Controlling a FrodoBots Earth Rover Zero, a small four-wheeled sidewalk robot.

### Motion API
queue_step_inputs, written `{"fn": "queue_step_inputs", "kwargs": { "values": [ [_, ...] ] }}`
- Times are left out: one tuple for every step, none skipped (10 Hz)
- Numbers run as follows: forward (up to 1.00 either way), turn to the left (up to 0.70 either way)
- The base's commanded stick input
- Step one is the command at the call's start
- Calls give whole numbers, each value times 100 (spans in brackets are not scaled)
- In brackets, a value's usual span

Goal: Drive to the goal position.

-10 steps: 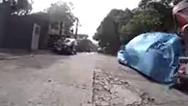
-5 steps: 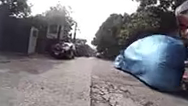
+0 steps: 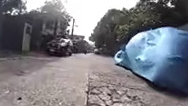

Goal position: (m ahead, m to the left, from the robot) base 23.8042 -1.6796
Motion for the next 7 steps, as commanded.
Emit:
{"fn": "queue_step_inputs", "kwargs": {
  "values": [
    [100, 0],
    [100, 0],
    [100, 0],
    [100, 0],
    [100, 0],
    [100, 0],
    [100, 0]
  ]
}}
